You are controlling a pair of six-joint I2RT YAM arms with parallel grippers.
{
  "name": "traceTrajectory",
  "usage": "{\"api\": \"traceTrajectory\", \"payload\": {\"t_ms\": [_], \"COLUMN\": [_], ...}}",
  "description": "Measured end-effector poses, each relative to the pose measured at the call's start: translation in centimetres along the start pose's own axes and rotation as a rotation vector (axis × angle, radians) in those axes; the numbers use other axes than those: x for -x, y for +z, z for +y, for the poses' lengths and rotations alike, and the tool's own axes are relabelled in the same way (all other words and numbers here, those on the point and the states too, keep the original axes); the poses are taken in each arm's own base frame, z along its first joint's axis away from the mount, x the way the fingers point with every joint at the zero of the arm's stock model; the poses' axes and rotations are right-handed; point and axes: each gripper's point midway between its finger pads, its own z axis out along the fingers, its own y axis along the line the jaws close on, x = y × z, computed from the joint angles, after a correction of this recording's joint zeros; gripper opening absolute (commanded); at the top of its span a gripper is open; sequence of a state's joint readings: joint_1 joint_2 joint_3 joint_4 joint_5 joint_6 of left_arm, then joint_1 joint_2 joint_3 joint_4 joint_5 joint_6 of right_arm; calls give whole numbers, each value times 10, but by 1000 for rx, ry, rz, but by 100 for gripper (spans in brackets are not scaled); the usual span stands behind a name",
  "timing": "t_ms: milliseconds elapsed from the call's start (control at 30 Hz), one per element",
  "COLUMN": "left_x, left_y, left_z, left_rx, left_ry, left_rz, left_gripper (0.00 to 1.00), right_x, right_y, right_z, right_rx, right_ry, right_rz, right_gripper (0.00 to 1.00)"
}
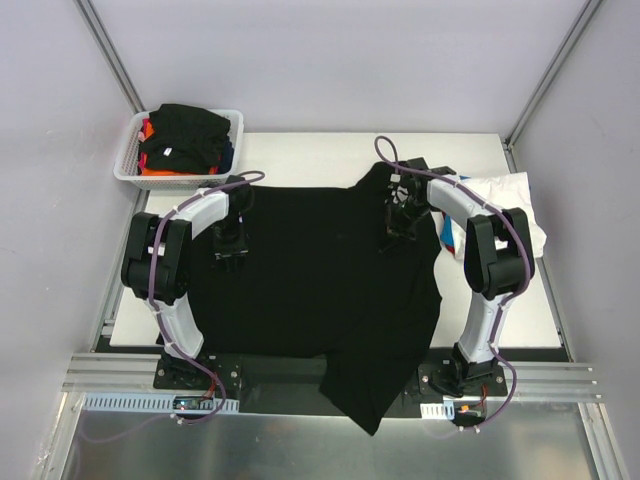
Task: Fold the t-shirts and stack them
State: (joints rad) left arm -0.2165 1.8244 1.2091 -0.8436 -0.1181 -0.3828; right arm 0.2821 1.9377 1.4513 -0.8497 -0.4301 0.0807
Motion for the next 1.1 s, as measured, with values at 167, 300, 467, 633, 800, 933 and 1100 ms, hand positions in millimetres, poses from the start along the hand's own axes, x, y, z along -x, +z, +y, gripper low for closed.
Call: {"api": "traceTrajectory", "payload": {"t_ms": [167, 300, 467, 633, 800, 933, 1100], "left_x": [0, 4, 11, 13, 13, 17, 28], "left_y": [4, 8, 11, 11, 11, 12, 12], "left_z": [0, -3, -7, -6, -6, -8, -13], "left_rx": [5, 10, 11, 20, 21, 22, 25], "left_ry": [1, 1, 2, 4, 4, 6, 6], "left_rz": [12, 23, 25, 32, 33, 34, 41], "left_gripper": [24, 24, 24, 24, 24, 24, 24], "right_x": [-5, -5, -4, 0, 8, 11, 32], "right_y": [9, 18, 30, 40, 48, 51, 53], "right_z": [0, -3, -8, -10, -11, -9, -3], "right_rx": [0, -5, -6, -5, 4, 14, 42], "right_ry": [-8, 0, 11, 16, 8, 11, 23], "right_rz": [24, 43, 65, 78, 62, 62, 41], "right_gripper": [2, 2, 2, 2, 2, 2, 3]}}
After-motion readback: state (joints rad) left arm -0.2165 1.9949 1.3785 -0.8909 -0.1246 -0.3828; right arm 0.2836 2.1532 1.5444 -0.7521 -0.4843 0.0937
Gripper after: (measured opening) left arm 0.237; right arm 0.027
